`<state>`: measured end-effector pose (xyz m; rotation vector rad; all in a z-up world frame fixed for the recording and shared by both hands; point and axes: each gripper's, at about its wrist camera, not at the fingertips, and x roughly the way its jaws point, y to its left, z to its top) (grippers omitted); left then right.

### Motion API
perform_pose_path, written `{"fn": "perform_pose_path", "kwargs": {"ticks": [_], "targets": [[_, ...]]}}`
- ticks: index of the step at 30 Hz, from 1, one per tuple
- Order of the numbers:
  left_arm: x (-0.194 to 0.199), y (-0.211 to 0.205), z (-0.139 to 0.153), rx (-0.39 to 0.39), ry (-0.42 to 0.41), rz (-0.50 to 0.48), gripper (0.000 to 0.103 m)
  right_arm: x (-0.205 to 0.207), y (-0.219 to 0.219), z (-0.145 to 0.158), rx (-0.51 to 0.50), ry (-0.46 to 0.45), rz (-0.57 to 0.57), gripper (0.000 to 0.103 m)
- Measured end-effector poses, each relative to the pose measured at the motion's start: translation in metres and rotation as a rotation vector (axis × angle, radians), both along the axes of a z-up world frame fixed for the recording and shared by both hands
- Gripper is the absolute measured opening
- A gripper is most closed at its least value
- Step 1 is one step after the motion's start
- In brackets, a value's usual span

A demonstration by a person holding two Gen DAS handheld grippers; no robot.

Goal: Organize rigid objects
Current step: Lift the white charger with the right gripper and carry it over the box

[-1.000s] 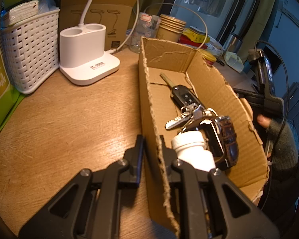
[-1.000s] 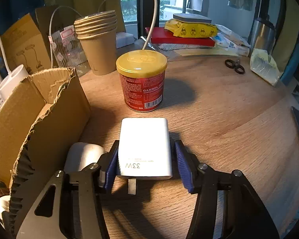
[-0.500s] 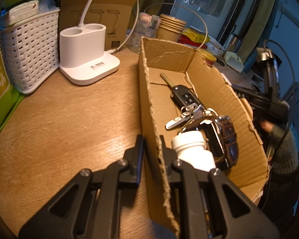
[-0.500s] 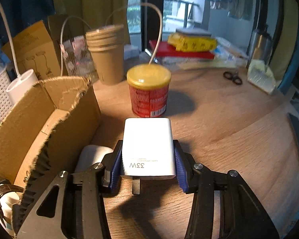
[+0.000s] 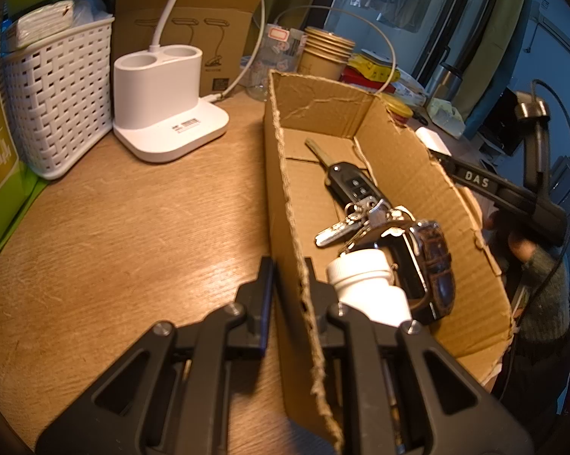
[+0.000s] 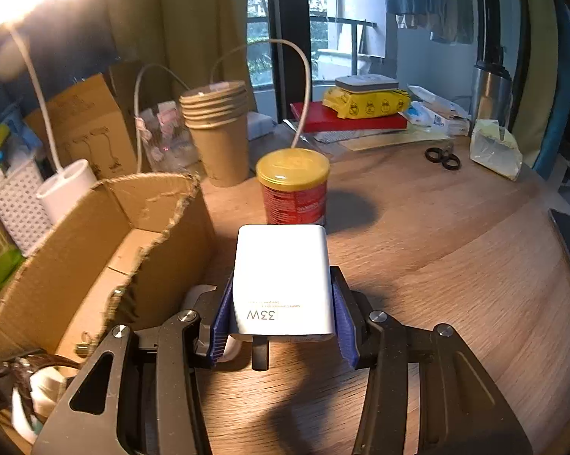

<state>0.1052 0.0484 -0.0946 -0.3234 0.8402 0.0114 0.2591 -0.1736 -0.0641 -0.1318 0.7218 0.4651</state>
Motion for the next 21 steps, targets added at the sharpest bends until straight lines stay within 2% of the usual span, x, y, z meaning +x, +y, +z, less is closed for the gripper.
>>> {"fn": "perform_pose_path", "kwargs": {"ticks": [12,21], "targets": [[0.0,0.0,0.0,0.0,0.0,0.0,0.014,-0.035,0.011,0.044,0.103,-0.058,0.098,0.049],[0.0,0.0,0.0,0.0,0.0,0.0,0.014,-0.06,0.041,0.05,0.097,-0.064,0.197,0.049]]}}
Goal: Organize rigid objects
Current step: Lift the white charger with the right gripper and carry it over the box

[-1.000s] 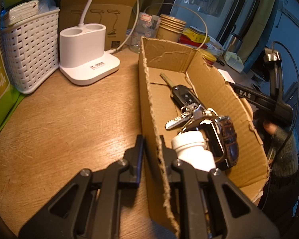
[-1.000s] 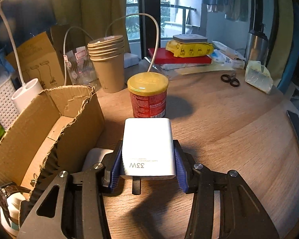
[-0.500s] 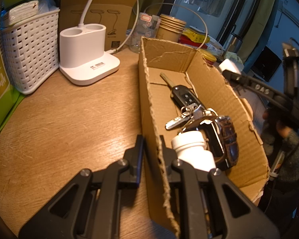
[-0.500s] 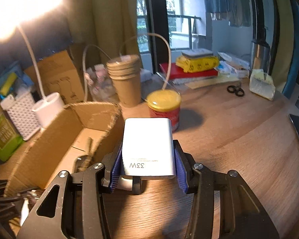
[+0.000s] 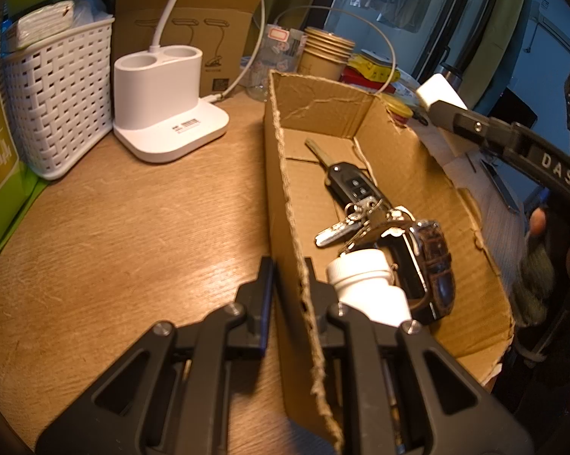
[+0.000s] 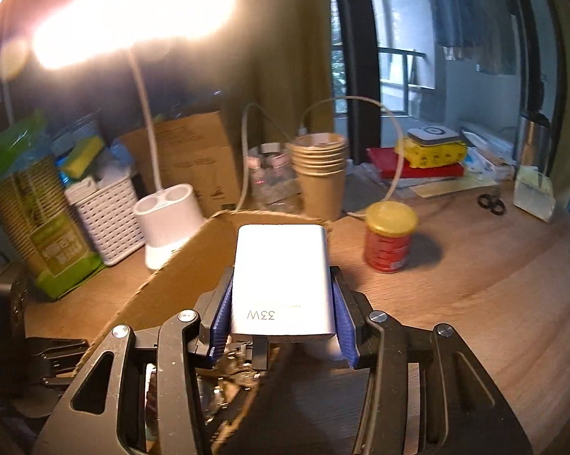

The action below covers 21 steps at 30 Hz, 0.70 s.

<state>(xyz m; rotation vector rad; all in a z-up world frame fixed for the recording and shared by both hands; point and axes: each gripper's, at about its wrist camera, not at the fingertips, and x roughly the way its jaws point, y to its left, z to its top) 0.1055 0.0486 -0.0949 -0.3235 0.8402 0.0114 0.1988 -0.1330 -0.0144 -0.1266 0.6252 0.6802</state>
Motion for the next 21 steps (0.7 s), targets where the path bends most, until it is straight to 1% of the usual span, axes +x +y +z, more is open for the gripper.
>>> {"fn": "perform_pose_path", "kwargs": {"ticks": [12,16,21], "targets": [[0.0,0.0,0.0,0.0,0.0,0.0,0.014,-0.02,0.037,-0.011,-0.071,0.012,0.131,0.049],[0.0,0.0,0.0,0.0,0.0,0.0,0.014,-0.021,0.043,-0.016,-0.088,0.024,0.152,0.049],[0.0,0.0,0.0,0.0,0.0,0.0,0.014,-0.022,0.052,-0.018,-0.139,0.036,0.171,0.049]]}}
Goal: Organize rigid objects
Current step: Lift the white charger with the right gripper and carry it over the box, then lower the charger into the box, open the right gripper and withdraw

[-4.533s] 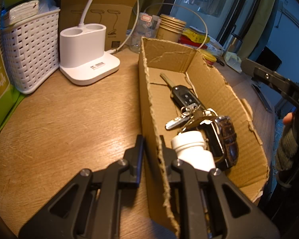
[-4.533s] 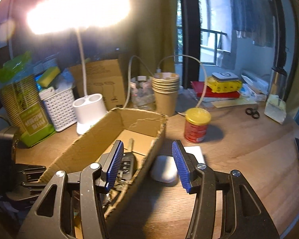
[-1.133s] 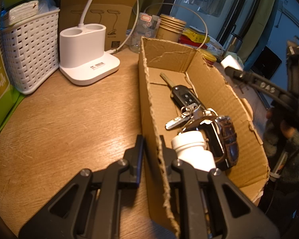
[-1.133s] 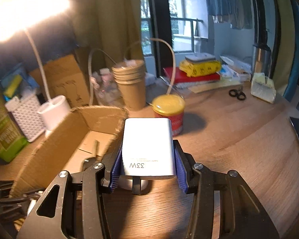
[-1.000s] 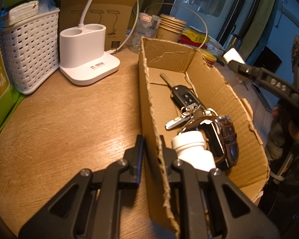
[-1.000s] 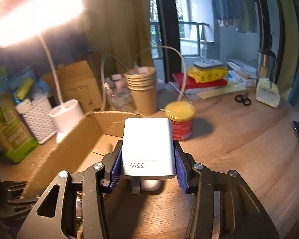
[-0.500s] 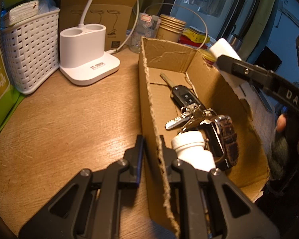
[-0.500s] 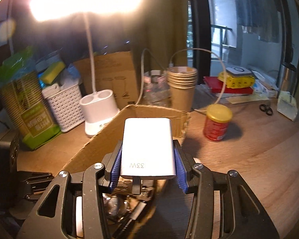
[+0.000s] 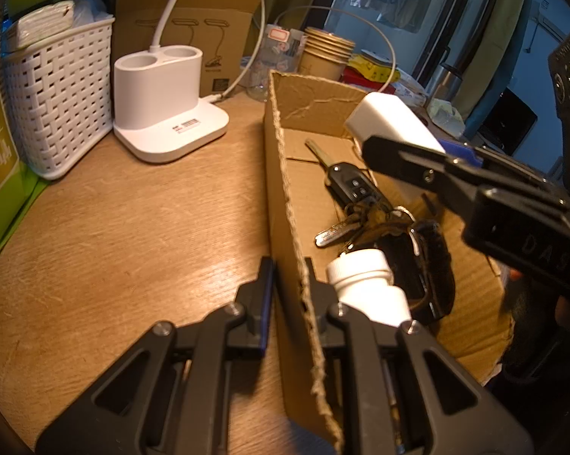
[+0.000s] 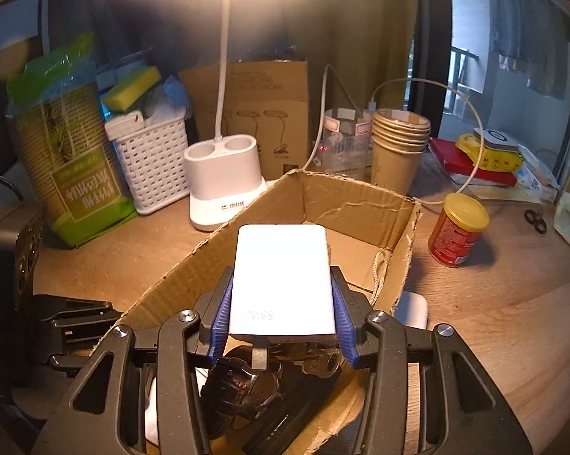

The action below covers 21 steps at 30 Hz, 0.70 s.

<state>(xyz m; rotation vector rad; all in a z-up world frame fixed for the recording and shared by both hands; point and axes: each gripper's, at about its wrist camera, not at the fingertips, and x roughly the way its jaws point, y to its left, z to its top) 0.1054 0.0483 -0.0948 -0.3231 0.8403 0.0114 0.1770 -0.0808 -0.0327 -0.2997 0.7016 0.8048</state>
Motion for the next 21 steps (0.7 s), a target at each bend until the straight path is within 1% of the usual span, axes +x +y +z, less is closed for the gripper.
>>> {"fn": "perform_pose_path", "kwargs": {"ticks": [8,13,18,21], "targets": [[0.0,0.0,0.0,0.0,0.0,0.0,0.014,0.002,0.017,-0.005,-0.108,0.032,0.056,0.049],[0.0,-0.001,0.001,0.006,-0.002,-0.001,0.014,0.001,0.032,-0.015,-0.202,0.052,0.115,0.049],[0.0,-0.001,0.002,0.006,-0.002,-0.001,0.014,0.0,0.038,-0.02,-0.255,0.058,0.134,0.049],[0.0,-0.001,0.002,0.005,-0.002,-0.001,0.014,0.0,0.04,-0.021,-0.265,0.068,0.143,0.049]]}}
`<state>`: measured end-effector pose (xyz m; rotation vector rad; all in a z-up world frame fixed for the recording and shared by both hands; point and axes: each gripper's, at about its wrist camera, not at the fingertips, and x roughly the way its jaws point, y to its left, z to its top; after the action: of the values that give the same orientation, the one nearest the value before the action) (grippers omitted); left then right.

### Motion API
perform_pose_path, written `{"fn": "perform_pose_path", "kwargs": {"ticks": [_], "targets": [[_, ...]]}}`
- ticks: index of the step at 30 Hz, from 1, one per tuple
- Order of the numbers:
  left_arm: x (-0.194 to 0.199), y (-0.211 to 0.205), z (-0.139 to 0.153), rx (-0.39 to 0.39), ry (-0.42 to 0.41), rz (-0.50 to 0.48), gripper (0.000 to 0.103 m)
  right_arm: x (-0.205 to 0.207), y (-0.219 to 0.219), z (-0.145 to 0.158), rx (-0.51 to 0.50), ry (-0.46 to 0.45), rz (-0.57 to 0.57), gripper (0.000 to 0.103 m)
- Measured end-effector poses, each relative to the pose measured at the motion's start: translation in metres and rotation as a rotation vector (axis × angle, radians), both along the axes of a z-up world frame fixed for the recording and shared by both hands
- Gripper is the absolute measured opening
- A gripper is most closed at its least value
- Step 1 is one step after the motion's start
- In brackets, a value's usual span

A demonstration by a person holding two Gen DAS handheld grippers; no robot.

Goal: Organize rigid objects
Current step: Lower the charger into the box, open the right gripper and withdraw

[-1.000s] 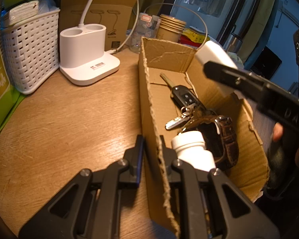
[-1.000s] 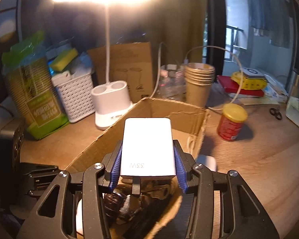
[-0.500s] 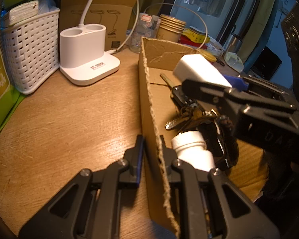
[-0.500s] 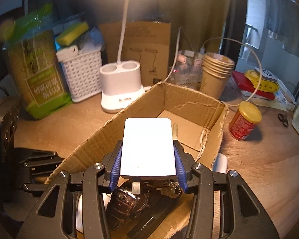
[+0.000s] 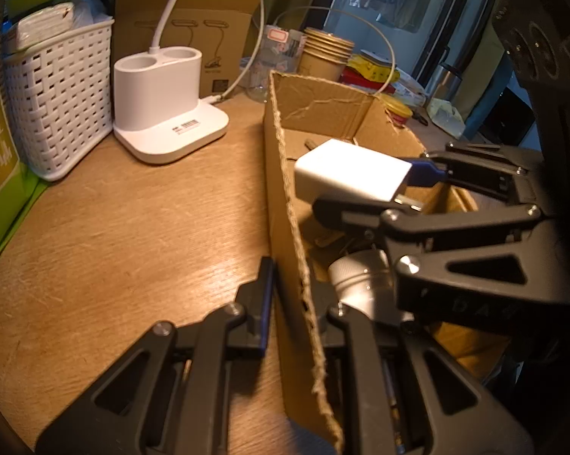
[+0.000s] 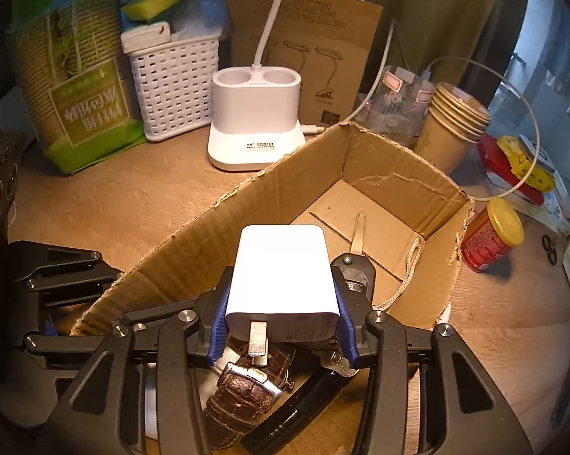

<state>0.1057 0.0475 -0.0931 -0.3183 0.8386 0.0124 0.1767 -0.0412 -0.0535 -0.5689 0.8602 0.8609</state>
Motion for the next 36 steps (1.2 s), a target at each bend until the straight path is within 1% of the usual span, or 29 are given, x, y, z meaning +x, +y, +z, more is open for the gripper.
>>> {"fn": "perform_pose_path", "kwargs": {"ticks": [4,6,9,12,15,16,19,22,24,27,30,32,36], "targets": [[0.0,0.0,0.0,0.0,0.0,0.0,0.014,0.001,-0.002,0.001,0.024,0.026,0.004,0.05],[0.0,0.0,0.0,-0.001,0.001,0.0,0.015,0.001,-0.004,0.004,0.047,0.035,0.005,0.054],[-0.001,0.0,0.001,-0.002,0.001,0.001,0.015,0.0,-0.007,0.006,0.07,0.031,0.001,0.054],[-0.001,0.0,0.001,-0.003,0.001,0.001,0.015,0.001,-0.015,0.011,0.137,0.037,-0.019,0.056],[-0.001,0.0,0.001,-0.002,0.001,0.0,0.015,0.004,-0.026,0.015,0.201,0.051,-0.041,0.064],[-0.001,0.0,0.001,-0.003,0.002,0.0,0.015,0.004,-0.029,0.016,0.219,0.053,-0.048,0.065],[-0.001,0.0,0.001,-0.002,0.001,0.0,0.015,0.003,-0.033,0.018,0.246,0.041,-0.058,0.067],[-0.001,0.0,0.001,-0.002,0.001,0.001,0.015,-0.002,-0.038,0.022,0.277,0.005,-0.058,0.068],[-0.001,0.001,0.002,-0.003,-0.001,0.002,0.015,-0.005,-0.042,0.026,0.298,-0.057,-0.075,0.073],[-0.002,0.001,0.001,-0.001,-0.001,0.002,0.015,-0.006,-0.054,0.036,0.349,-0.151,-0.134,0.076],[-0.002,0.001,0.002,-0.001,-0.001,0.002,0.015,-0.003,-0.068,0.044,0.41,-0.203,-0.194,0.076],[-0.002,0.001,0.002,-0.001,-0.001,0.002,0.015,-0.002,-0.076,0.047,0.434,-0.233,-0.236,0.076],[-0.002,0.001,0.002,-0.001,-0.001,0.001,0.015,0.002,-0.092,0.048,0.469,-0.25,-0.306,0.076]]}}
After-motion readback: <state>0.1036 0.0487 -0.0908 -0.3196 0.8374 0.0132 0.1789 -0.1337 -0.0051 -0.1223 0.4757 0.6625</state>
